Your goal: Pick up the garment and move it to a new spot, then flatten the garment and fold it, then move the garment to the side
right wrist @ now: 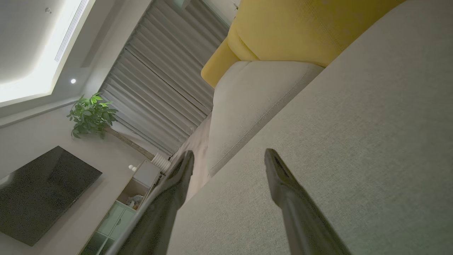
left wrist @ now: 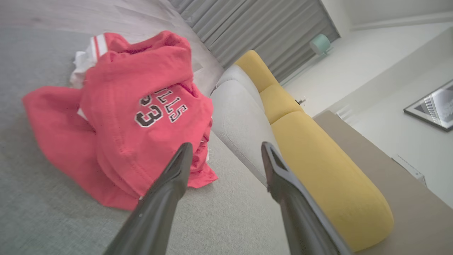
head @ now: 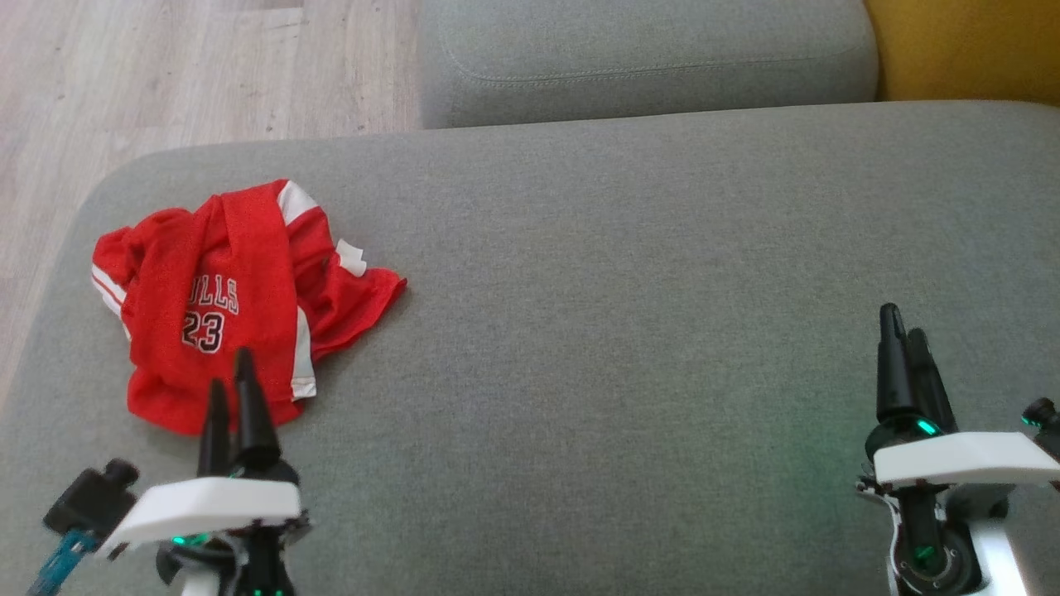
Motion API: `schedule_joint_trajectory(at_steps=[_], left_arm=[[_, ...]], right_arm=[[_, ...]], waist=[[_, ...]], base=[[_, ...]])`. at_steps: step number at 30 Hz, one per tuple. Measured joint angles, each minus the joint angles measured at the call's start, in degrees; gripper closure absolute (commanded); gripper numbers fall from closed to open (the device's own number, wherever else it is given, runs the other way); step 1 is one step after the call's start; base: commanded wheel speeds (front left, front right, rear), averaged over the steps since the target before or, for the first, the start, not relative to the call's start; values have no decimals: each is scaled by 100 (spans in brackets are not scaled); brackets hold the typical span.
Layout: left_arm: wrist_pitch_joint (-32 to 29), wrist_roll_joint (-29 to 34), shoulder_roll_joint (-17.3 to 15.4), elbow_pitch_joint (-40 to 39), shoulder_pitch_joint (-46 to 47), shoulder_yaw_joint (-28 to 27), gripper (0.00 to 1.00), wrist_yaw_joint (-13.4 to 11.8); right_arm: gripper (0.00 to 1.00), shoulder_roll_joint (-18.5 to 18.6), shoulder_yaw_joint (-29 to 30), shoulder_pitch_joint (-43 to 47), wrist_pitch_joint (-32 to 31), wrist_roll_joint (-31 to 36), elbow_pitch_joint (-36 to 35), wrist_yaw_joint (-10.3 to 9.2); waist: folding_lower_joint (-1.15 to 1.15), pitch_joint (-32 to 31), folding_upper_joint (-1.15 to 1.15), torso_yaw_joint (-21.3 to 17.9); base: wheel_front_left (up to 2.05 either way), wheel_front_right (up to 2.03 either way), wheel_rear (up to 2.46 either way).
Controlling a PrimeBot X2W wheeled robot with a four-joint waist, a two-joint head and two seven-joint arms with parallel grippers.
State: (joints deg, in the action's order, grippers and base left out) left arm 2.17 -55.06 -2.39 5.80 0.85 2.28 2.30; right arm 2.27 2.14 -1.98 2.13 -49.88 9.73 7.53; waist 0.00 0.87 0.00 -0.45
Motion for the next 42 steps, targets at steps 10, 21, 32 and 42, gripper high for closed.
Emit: schedule_joint_trajectory(at_steps=[10, 21, 32, 42], left_arm=[[164, 1109, -154, -93, 20, 554, 0, -175], [347, 2158, -623, 40, 294, 1464, 0, -866], [517, 2963, -990, 169, 595, 2281, 0, -1495], [702, 3440, -1187, 391, 804, 2904, 0, -1848]], right_arm=[[0, 1, -165, 1, 169, 809, -169, 0], [0, 2, -213, 1, 347, 1761, -330, 0], [0, 4, -392, 2, 520, 2799, -414, 0], [0, 7, -535, 2, 697, 3757, -512, 0]], waist=[[0, 2, 0, -25], [0, 11, 0, -56], [0, 1, 0, -53], [0, -24, 0, -29]], base=[[0, 0, 0], [0, 0, 0], [0, 0, 0], [0, 0, 0]])
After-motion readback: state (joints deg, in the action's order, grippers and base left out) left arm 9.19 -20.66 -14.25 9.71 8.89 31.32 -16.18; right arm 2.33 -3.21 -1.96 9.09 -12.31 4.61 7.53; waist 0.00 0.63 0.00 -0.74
